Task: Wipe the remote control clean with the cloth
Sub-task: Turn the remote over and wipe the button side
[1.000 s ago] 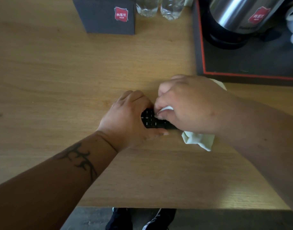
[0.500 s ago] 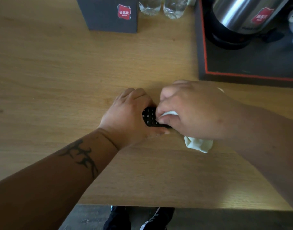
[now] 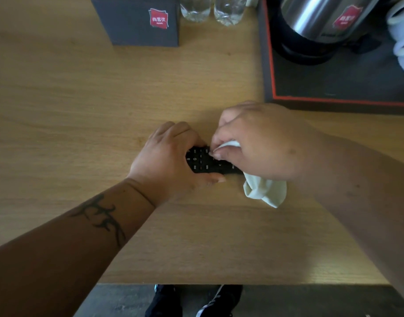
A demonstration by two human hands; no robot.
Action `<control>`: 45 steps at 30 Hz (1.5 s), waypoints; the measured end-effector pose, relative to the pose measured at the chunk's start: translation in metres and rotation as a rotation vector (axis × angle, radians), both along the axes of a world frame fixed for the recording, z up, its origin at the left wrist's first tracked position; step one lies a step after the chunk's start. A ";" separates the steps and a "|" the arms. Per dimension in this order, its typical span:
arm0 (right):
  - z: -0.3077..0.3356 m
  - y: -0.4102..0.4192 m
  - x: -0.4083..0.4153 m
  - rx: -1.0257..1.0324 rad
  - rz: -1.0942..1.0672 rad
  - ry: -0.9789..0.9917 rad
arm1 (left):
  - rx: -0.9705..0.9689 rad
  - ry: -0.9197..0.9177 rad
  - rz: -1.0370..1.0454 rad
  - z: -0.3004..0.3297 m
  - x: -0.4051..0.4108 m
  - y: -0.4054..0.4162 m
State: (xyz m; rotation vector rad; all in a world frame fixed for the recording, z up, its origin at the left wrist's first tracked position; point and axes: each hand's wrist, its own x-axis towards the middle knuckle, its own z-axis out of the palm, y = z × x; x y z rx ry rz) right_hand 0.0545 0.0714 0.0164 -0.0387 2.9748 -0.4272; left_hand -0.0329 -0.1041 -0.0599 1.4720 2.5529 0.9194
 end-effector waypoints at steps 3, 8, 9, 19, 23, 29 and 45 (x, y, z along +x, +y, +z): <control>0.003 0.017 0.013 -0.011 -0.055 -0.014 | -0.001 -0.013 -0.003 0.001 0.001 0.000; 0.011 0.030 0.029 -0.023 -0.103 -0.095 | -0.015 -0.024 -0.022 0.002 0.001 0.000; 0.011 0.029 0.027 -0.035 -0.108 -0.081 | -0.016 -0.021 -0.023 0.003 0.000 0.000; 0.007 0.040 0.048 0.022 -0.212 -0.046 | -0.049 -0.013 -0.024 0.007 0.002 0.001; 0.013 0.042 0.051 0.022 -0.229 -0.049 | -0.058 -0.019 -0.039 0.009 0.003 0.001; 0.001 0.016 0.037 -0.054 -0.210 0.017 | -0.047 0.007 -0.028 0.006 0.001 0.001; -0.006 0.038 0.080 -0.047 -0.326 0.219 | -0.063 0.028 -0.049 0.007 0.002 0.001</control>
